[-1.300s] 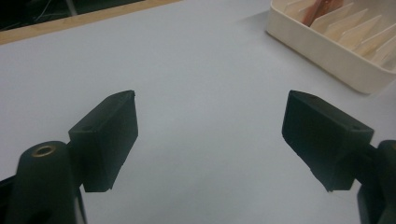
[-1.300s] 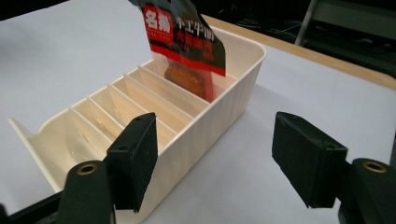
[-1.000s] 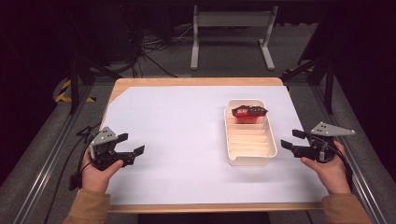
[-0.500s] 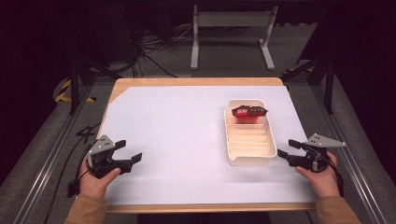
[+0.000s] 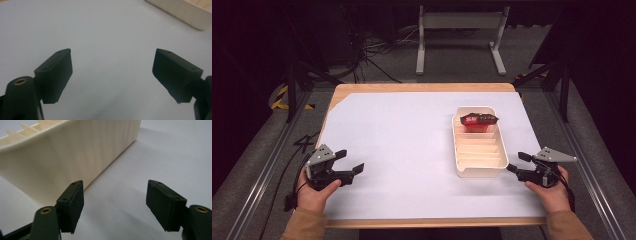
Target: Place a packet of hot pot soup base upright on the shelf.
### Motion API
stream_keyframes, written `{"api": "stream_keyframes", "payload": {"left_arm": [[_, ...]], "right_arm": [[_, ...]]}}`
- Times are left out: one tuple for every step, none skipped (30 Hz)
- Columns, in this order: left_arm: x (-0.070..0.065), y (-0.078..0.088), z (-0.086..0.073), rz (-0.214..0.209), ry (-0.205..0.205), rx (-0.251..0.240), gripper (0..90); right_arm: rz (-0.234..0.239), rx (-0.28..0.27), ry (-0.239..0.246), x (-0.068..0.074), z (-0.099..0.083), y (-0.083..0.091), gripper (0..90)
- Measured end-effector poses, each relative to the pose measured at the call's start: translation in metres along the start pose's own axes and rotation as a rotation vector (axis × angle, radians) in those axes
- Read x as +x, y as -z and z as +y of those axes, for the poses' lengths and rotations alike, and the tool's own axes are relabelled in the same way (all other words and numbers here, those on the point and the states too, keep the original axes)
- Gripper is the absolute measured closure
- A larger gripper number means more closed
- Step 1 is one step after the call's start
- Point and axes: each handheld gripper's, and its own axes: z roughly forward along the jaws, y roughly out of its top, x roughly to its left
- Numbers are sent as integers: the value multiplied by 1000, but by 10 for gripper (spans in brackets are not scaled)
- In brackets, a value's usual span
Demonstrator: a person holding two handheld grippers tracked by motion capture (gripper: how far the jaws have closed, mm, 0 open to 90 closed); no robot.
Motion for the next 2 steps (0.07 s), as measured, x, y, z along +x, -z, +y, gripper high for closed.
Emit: {"api": "stream_keyframes", "payload": {"left_arm": [[0,0,0,8,-2,4,176],[1,-1,0,13,3,10,176]], "right_arm": [[-1,-4,-3,0,0,1,306],[-4,-7,-2,0,1,1,303]]}}
